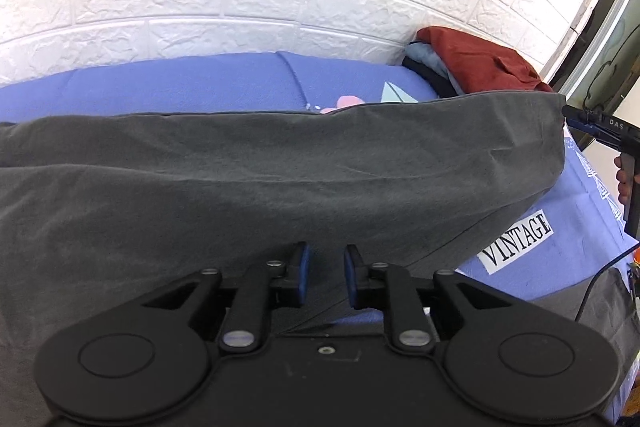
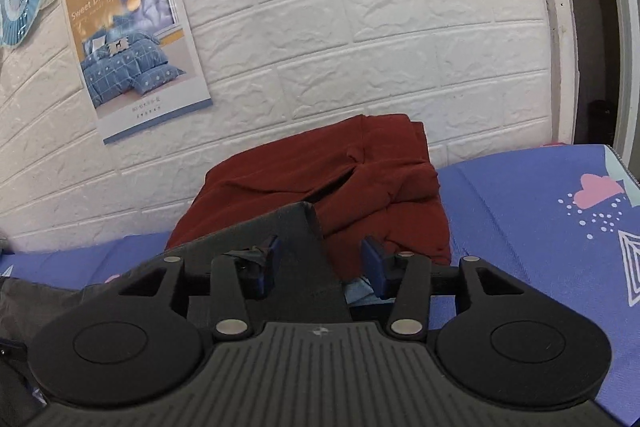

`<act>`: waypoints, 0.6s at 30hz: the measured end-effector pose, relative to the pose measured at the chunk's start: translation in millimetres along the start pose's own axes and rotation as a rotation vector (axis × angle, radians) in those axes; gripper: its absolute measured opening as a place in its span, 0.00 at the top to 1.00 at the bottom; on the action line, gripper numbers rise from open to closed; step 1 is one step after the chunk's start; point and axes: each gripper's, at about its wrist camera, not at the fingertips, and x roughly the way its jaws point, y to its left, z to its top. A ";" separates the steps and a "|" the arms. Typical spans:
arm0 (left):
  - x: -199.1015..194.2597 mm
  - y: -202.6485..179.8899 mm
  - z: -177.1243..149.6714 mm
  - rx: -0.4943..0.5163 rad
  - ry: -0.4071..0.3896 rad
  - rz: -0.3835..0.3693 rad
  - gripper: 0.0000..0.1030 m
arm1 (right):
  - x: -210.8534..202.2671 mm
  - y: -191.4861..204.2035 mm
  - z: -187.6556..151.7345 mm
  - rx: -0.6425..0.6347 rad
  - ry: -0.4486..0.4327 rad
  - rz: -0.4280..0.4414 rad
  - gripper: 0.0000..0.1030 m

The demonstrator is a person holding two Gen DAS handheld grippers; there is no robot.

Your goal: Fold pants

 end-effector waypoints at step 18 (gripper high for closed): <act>8.9 1.5 -5.7 -0.026 0.013 0.004 0.68 | 48.5 6.9 31.9 -0.043 0.063 -0.138 0.98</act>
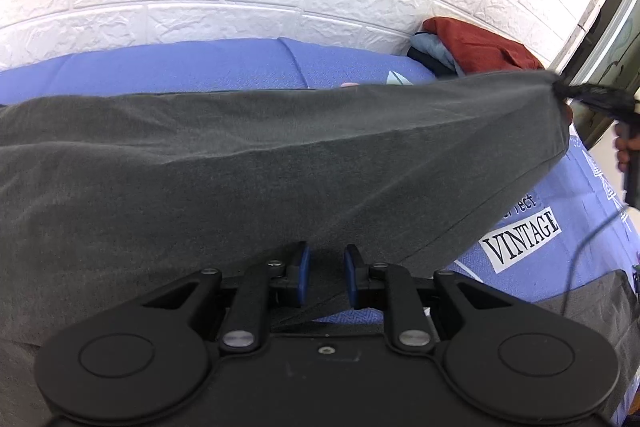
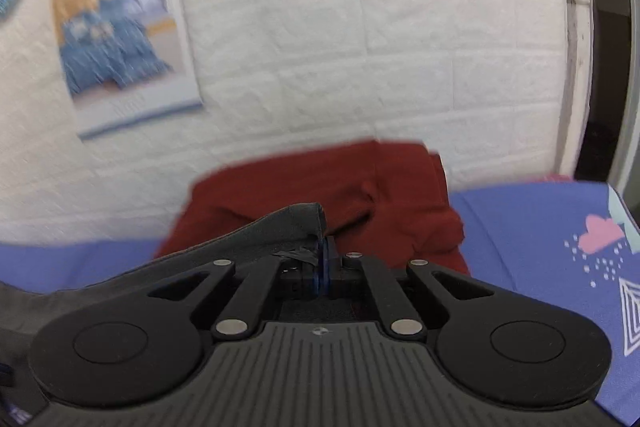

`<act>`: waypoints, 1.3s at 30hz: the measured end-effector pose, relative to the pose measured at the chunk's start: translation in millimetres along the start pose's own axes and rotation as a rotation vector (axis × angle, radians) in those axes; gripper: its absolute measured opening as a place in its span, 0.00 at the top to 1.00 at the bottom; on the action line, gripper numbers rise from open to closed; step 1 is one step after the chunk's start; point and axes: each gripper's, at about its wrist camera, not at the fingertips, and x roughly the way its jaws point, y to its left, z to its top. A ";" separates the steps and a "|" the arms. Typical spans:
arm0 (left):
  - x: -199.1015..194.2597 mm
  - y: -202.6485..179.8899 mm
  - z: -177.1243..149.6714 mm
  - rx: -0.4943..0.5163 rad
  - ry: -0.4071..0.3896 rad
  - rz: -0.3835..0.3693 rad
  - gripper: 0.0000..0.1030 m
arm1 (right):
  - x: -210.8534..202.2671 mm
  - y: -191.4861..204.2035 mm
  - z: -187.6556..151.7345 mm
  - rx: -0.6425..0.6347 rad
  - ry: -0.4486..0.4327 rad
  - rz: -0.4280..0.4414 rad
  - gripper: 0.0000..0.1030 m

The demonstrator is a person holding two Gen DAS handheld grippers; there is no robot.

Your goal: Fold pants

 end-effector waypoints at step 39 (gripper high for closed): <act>44.2 37.8 97.9 0.374 -0.036 0.088 0.00 | 71.1 226.1 -15.1 -0.514 0.366 0.650 0.11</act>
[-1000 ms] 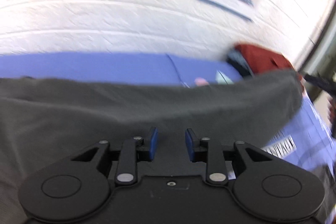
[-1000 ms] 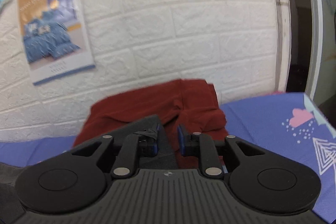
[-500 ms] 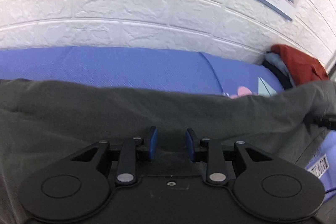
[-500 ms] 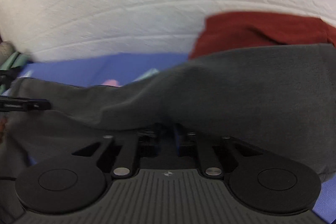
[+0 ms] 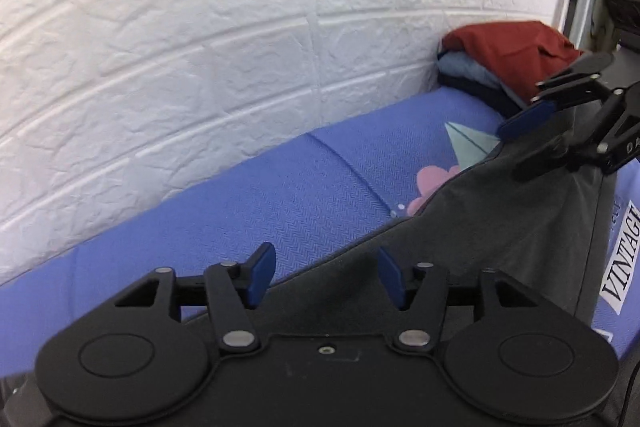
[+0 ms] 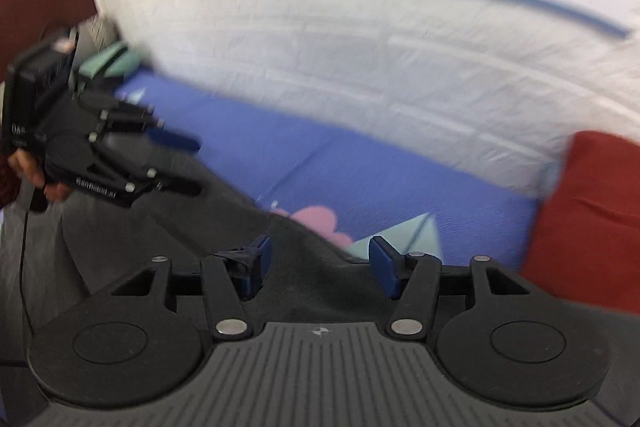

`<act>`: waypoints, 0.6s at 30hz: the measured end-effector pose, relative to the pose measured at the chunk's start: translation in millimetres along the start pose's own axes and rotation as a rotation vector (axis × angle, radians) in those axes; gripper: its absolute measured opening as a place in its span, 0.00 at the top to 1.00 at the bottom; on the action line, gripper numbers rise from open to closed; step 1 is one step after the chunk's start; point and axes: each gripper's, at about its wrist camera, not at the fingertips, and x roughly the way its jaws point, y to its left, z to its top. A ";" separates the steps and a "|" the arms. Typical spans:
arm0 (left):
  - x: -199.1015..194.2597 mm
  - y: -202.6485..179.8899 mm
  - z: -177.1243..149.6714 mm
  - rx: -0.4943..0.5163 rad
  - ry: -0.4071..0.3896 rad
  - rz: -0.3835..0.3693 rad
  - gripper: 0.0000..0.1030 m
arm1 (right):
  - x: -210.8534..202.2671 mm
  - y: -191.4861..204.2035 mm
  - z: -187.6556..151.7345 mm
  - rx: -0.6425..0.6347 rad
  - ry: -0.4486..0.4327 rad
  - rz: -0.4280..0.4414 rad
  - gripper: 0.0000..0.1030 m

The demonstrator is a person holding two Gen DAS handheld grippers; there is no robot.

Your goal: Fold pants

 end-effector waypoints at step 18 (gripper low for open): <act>-7.1 35.4 10.0 -0.149 -0.069 0.120 0.38 | -11.8 -13.7 3.6 -0.032 0.020 -0.138 0.56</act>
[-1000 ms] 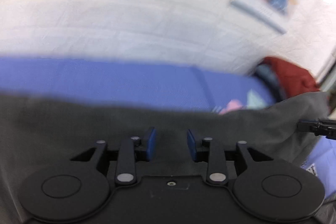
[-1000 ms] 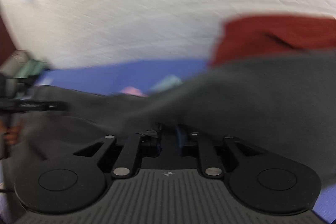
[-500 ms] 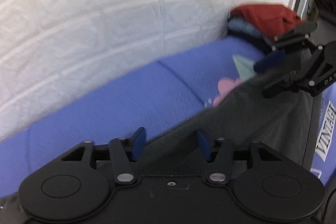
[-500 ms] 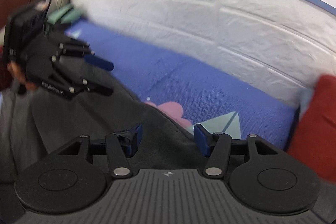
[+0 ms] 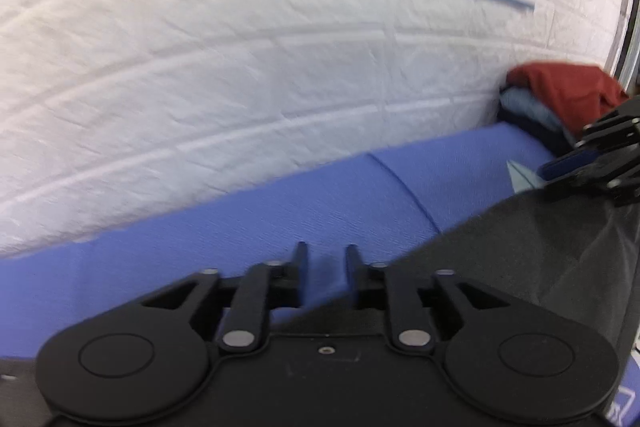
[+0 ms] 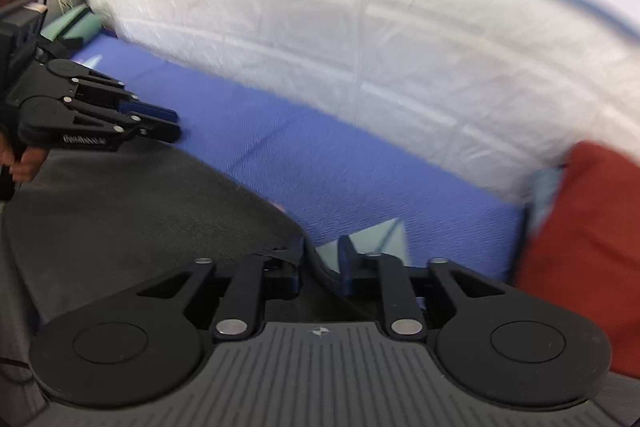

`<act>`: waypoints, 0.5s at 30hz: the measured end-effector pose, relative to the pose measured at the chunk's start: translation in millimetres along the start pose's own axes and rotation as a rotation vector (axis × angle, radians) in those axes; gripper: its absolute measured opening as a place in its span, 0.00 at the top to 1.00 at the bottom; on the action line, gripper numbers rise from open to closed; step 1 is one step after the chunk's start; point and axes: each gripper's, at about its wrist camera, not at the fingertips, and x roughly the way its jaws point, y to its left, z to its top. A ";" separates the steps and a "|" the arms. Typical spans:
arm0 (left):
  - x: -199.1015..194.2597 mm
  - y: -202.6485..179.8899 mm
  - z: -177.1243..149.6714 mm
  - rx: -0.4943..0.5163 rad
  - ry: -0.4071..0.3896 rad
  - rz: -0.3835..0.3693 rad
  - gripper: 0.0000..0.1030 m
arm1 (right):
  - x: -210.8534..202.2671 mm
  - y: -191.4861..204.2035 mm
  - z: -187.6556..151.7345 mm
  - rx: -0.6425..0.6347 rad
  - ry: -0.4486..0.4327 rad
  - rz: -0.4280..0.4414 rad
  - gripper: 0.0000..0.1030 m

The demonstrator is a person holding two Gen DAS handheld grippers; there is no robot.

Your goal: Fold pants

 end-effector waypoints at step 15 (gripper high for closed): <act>-50.8 85.4 -35.1 0.090 0.164 0.153 0.00 | -2.2 -5.5 -3.0 -0.156 0.130 -0.009 0.08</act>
